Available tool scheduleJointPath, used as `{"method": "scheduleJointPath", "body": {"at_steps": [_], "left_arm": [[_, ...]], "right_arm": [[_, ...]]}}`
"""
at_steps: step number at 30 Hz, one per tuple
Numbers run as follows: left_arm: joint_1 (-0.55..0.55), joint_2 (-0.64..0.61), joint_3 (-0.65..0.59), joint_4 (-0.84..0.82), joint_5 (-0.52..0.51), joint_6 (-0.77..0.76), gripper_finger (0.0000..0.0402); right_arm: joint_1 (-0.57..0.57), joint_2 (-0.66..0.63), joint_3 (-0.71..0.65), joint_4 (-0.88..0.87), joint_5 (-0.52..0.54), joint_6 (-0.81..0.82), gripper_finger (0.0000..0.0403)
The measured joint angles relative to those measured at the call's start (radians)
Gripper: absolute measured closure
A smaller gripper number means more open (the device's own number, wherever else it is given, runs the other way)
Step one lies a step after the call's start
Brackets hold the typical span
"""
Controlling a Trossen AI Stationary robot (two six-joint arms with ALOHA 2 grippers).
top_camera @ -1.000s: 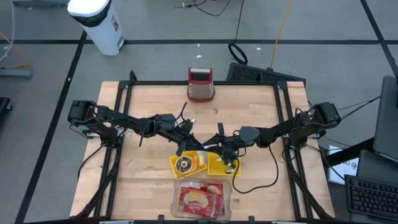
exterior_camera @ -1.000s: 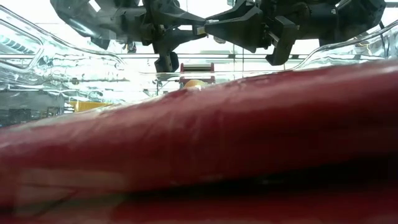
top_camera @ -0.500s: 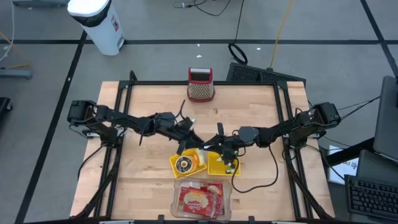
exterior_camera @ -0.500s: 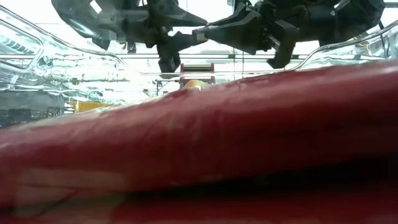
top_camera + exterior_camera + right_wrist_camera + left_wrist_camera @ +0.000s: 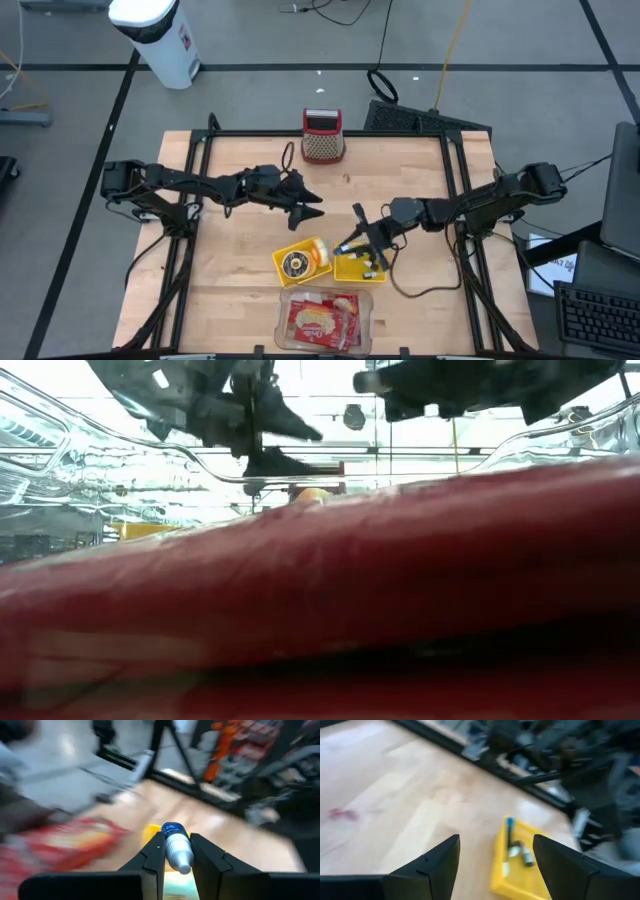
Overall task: Pick & Place Food Item
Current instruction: Put the blue food coloring bottle into the right yellow bin
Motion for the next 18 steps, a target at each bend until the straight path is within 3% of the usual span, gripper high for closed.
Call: {"method": "scheduleJointPath", "body": {"at_steps": [2,5,10,18], "left_arm": [[-0.002,0.002,0.000,-0.041,-0.044,0.000,0.0148],[-0.013,0.002,0.000,-0.087,-0.108,0.007,0.0150],[-0.037,0.002,0.000,-0.153,-0.178,0.048,0.0153],[-0.080,0.002,0.000,-0.260,-0.293,0.053,0.0153]], "right_arm": [[-0.012,-0.022,0.000,-0.060,-0.085,0.093,0.0345],[-0.013,-0.025,0.000,-0.155,-0.132,0.169,0.0345],[-0.011,0.018,-0.005,-0.289,-0.128,0.223,0.0345],[-0.011,0.053,-0.093,-0.264,-0.127,0.236,0.0345]]}}
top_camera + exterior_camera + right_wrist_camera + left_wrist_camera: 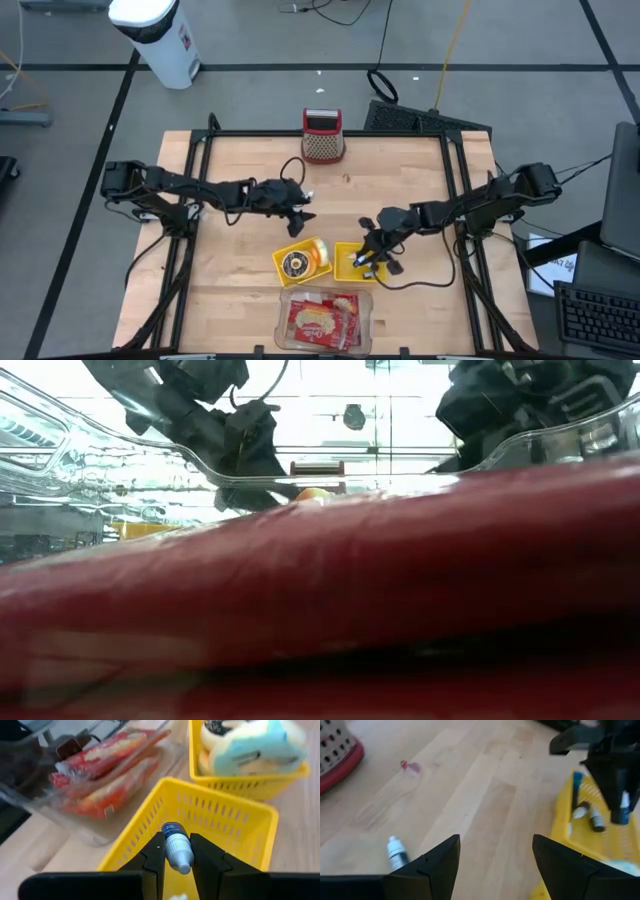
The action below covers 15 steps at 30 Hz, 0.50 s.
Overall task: Pick & Place Food Item
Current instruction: Put the blue food coloring bottle into the right yellow bin, then put the black food coloring bottle into the right yellow bin
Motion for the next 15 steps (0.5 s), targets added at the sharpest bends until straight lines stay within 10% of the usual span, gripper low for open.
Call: {"method": "scheduleJointPath", "body": {"at_steps": [15], "left_arm": [[-0.011,0.061,0.000,-0.027,-0.099,-0.044,0.0153]], "right_arm": [[-0.003,-0.004,-0.045,0.135,0.052,0.078,0.0181]]}}
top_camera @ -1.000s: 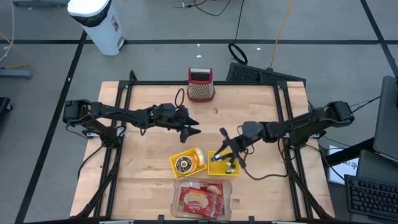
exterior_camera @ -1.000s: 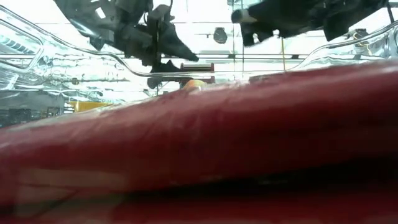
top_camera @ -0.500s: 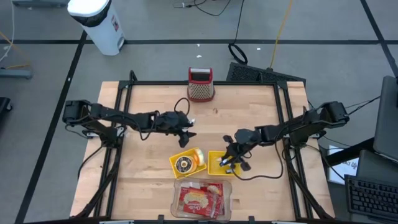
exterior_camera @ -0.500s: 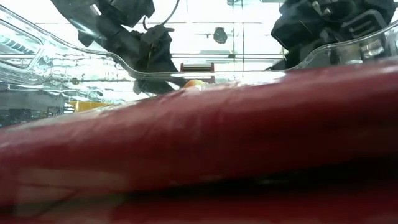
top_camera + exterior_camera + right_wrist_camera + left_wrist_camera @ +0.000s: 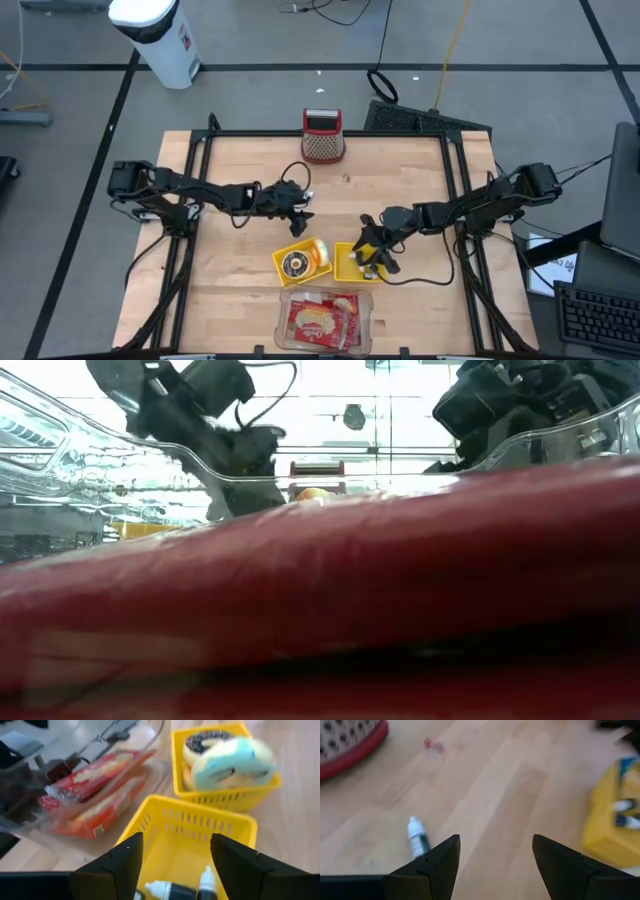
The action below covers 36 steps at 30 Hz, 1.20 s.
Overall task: Pick & Place Food Item
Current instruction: Put the black food coloring bottle into the right yellow bin
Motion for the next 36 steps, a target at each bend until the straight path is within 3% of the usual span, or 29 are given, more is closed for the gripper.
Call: {"method": "scheduleJointPath", "body": {"at_steps": [11,24,28,36], "left_arm": [[0.020,0.197,0.000,0.029,-0.243,-0.020,0.0153],[0.086,0.324,0.002,0.128,-0.165,-0.027,0.0158],[0.087,0.326,0.002,0.126,-0.142,-0.032,0.0198],[0.089,0.272,0.002,0.045,-0.087,-0.042,0.0340]], "right_arm": [[-0.017,-0.054,0.000,0.053,-0.001,-0.029,0.0190],[-0.017,-0.054,0.000,0.053,-0.001,-0.033,0.0200],[-0.017,-0.053,0.000,0.046,-0.001,-0.033,0.0203],[-0.016,-0.053,0.000,0.034,0.033,-0.075,0.0206]]}}
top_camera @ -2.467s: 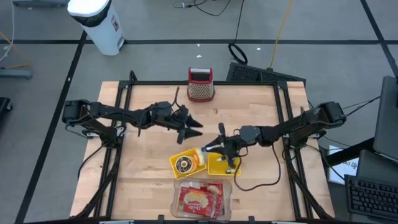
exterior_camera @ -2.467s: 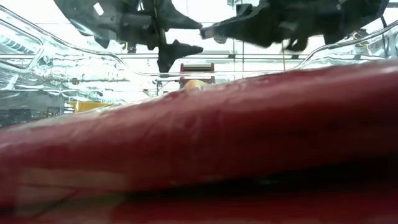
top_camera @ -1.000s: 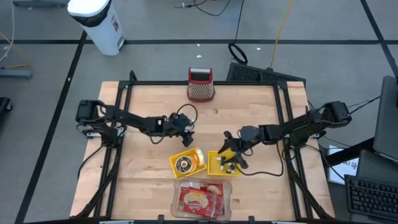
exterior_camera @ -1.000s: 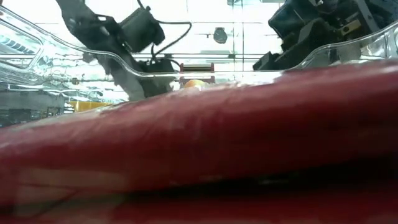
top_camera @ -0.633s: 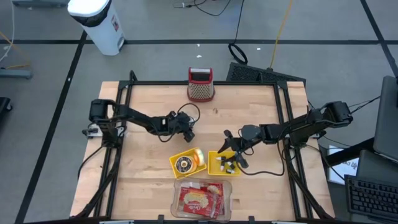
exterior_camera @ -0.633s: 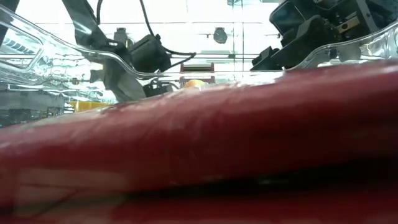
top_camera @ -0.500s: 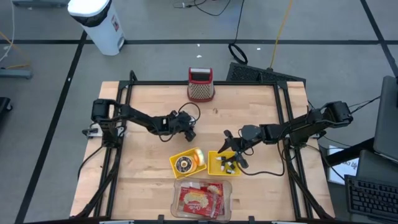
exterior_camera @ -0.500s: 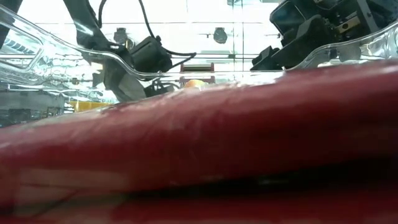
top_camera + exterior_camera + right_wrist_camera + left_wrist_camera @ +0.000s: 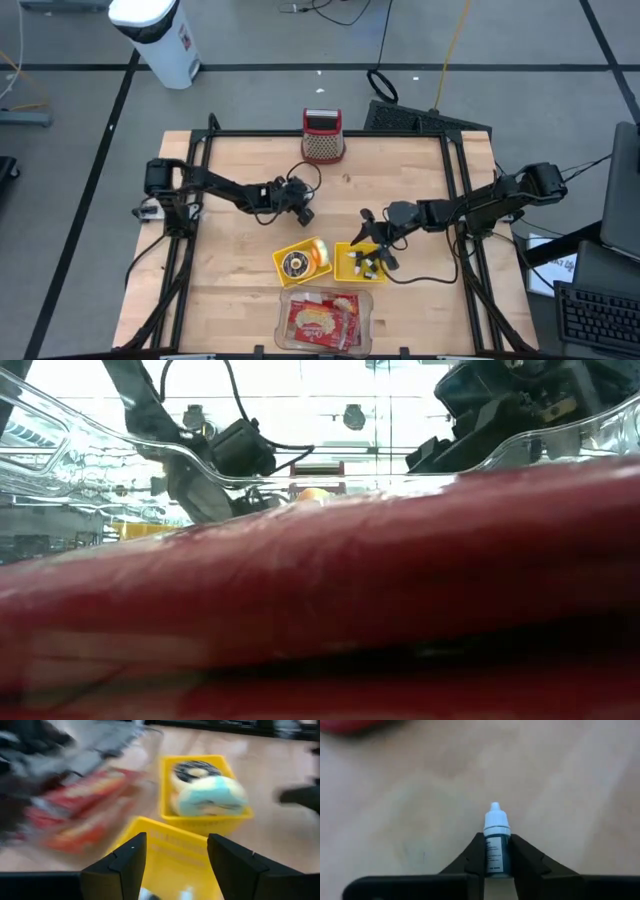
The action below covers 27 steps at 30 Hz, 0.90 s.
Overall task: Pick & Place Food Item
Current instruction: Put the black food coloring bottle into the right yellow bin
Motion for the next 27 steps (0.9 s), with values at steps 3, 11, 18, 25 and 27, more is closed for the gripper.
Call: {"method": "scheduleJointPath", "body": {"at_steps": [3,11,18,25,27], "left_arm": [[-0.003,-0.081,-0.005,-0.075,0.070,-0.001,0.0344],[-0.037,-0.306,-0.004,-0.027,0.283,-0.071,0.0330],[-0.117,-0.314,-0.002,0.258,0.426,-0.084,0.0343],[-0.149,-0.269,0.024,0.323,0.438,-0.126,0.0338],[-0.151,-0.243,0.050,0.330,0.446,-0.127,0.0337]], "right_arm": [[0.000,0.000,0.000,-0.031,0.144,-0.072,0.0206],[0.000,0.003,0.000,0.017,0.436,-0.418,0.0208],[0.019,0.038,0.000,0.248,0.434,-0.644,0.0188],[0.035,0.097,0.011,0.379,0.429,-0.715,0.0173],[0.035,0.112,0.030,0.387,0.427,-0.712,0.0172]]}}
